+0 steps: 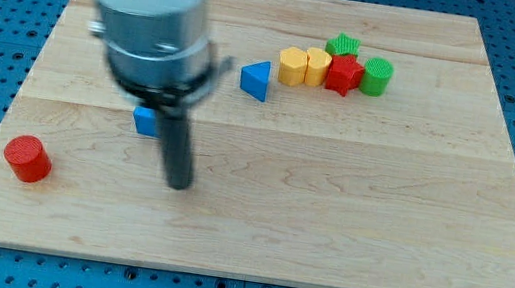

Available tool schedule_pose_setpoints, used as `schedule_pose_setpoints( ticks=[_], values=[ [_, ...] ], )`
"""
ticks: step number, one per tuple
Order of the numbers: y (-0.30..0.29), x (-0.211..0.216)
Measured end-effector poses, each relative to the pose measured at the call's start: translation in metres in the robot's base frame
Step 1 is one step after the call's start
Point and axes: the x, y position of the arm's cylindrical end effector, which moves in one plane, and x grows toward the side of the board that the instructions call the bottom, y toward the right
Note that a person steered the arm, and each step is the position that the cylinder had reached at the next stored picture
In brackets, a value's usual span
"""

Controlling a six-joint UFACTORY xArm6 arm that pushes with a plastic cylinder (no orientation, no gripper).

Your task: Place the yellow heart in between the yellow hexagon and the green star

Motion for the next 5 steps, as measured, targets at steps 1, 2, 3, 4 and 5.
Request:
schedule_pose_setpoints(
  ticks=[1,2,3,4,5],
  values=[
    [0.082,-0.048],
    [0.083,-0.099],
    [0.069,-0.149],
    [0.062,-0.163],
    [0.068,-0.179]
  ],
)
